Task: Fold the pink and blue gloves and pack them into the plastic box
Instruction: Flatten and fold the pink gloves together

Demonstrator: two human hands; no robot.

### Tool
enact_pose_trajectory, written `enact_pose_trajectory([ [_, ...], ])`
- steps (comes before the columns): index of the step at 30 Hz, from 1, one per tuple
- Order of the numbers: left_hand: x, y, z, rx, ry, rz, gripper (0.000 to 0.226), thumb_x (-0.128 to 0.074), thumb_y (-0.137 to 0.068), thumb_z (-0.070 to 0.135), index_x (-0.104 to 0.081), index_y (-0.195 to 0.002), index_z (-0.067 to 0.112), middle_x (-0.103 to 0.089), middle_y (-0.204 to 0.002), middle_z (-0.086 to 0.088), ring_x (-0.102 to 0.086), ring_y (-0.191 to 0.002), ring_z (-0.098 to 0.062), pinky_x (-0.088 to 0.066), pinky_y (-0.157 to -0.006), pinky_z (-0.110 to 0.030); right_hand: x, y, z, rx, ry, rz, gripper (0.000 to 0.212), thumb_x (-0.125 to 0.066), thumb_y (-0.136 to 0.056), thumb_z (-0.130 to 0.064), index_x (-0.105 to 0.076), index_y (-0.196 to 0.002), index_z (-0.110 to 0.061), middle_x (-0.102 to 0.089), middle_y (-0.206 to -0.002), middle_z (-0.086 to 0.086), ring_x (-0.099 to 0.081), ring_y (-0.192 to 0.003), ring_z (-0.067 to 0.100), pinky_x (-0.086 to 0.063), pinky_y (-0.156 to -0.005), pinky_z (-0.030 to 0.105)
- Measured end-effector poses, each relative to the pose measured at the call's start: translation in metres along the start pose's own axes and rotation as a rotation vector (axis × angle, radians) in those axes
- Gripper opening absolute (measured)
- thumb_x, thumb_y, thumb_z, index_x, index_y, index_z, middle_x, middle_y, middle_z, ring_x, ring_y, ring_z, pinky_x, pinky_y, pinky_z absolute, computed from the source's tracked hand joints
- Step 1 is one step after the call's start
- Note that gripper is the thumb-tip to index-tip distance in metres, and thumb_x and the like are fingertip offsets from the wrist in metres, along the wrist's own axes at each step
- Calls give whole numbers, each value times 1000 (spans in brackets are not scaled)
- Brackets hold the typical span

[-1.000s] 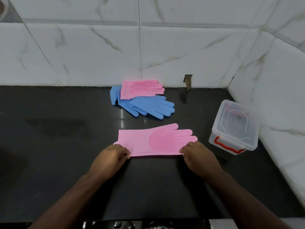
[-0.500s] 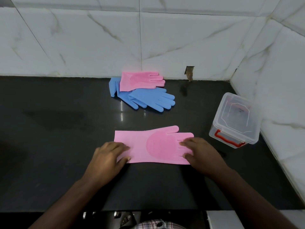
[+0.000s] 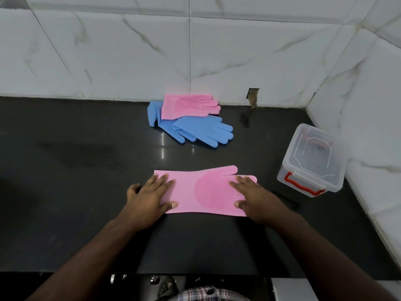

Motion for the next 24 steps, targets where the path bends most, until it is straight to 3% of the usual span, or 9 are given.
enact_pose_trajectory([
  [4,21,1,9,1,75,271,47,-50,-99,48,-47,-145,37,-38,-158,14,-21,-151,-10,-21,-111,-45,23,-2,-1,-28,-108,297,59,-59,-95,-36,-35,-149,-34,-33,-158,-10,-27,-147,13,-26,-115,37],
  [6,26,-4,16,9,93,316,40,-53,-99,43,-54,-138,36,-48,-150,14,-31,-146,-10,-25,-108,-43,26,-6,-4,-48,-114,341,53,-59,-95,-36,-43,-145,-32,-43,-152,-8,-38,-141,15,-32,-113,36],
  [11,31,-28,27,31,116,291,35,-50,-101,38,-55,-136,37,-53,-143,15,-39,-137,-10,-26,-108,-41,22,-16,-19,16,-28,402,42,-53,-96,-33,-54,-138,-27,-56,-142,-7,-48,-131,15,-37,-108,33],
  [16,50,-63,31,14,126,352,32,-51,-101,31,-60,-131,32,-60,-133,11,-45,-130,-12,-30,-102,-41,51,-40,-28,43,-36,510,31,-51,-97,-28,-66,-125,-23,-68,-121,-4,-58,-112,15,-48,-93,31],
  [19,65,-92,33,8,116,372,31,-50,-101,30,-61,-129,29,-62,-130,10,-48,-126,-14,-32,-101,-41,75,-63,-33,26,-85,535,26,-51,-96,-23,-72,-109,-19,-72,-102,-1,-59,-98,18,-52,-83,35],
  [22,83,-124,36,15,86,406,28,-49,-99,30,-66,-121,30,-66,-122,9,-53,-116,-17,-34,-91,-39,94,-89,-36,-13,-168,514,23,-50,-90,-16,-70,-79,-13,-68,-78,4,-60,-83,25,-52,-70,37],
  [24,95,-149,38,14,52,420,29,-48,-99,30,-67,-121,30,-67,-123,7,-55,-114,-20,-35,-88,-40,104,-107,-36,-34,-230,500,21,-52,-89,-14,-72,-84,-10,-71,-82,5,-64,-83,24,-54,-73,37],
])
Point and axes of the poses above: each hand's wrist, its own y-axis away from the middle knuckle, its own x-axis out of the back of the hand, z = x × y, the point moved 5 cm from there along -y, towards the middle knuckle
